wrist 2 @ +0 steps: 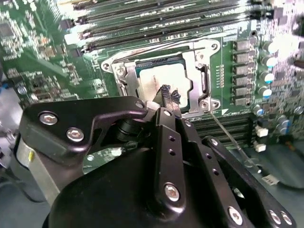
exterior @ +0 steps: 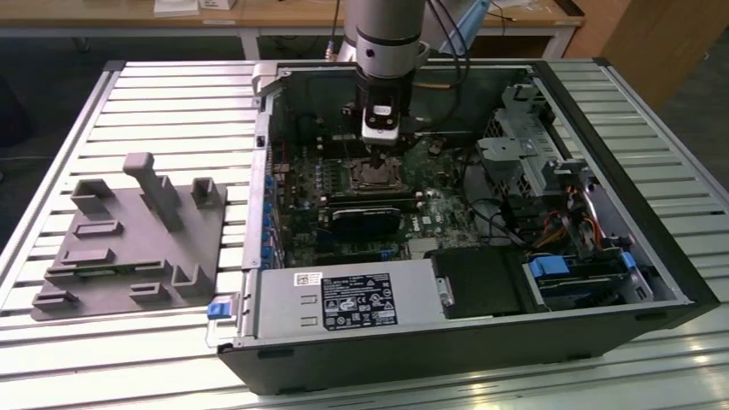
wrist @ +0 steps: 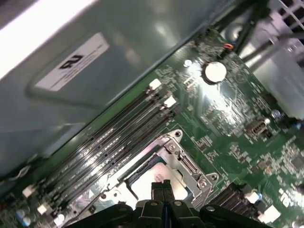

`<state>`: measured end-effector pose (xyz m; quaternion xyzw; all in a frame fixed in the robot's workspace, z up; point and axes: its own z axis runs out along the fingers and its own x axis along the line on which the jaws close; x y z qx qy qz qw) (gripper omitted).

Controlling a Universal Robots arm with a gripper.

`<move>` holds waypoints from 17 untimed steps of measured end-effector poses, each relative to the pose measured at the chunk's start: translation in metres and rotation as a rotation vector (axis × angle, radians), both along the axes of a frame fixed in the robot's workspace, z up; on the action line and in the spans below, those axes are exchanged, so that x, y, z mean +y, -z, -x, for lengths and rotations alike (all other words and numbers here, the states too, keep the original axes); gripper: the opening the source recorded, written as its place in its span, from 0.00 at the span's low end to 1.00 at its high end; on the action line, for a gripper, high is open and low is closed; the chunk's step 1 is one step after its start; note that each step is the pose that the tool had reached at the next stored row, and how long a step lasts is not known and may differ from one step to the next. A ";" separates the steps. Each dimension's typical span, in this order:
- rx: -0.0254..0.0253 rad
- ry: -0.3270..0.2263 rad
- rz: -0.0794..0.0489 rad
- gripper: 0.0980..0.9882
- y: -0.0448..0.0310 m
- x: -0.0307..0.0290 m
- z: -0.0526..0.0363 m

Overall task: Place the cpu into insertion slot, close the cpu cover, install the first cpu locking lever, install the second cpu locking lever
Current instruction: 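Close the cpu cover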

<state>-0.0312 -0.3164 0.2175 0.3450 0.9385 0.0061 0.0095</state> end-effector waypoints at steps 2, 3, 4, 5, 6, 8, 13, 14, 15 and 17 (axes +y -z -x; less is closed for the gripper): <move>0.0000 -0.036 0.000 0.01 0.0001 0.0000 0.0000; 0.0000 -0.055 0.000 0.01 0.0001 0.0000 0.0000; 0.0000 -0.073 0.000 0.01 0.0001 0.0000 0.0000; 0.0000 -0.091 0.000 0.01 0.0001 0.0000 0.0000; 0.0000 -0.109 0.000 0.01 0.0001 0.0000 0.0000; 0.0000 -0.145 0.000 0.01 0.0002 0.0000 0.0000; 0.0000 -0.237 0.000 0.01 0.0004 0.0000 0.0000; 0.0000 -0.255 0.000 0.01 0.0004 0.0000 0.0000; 0.0000 -0.273 0.000 0.01 0.0004 0.0000 0.0000; 0.0000 -0.309 0.000 0.01 0.0005 0.0000 0.0000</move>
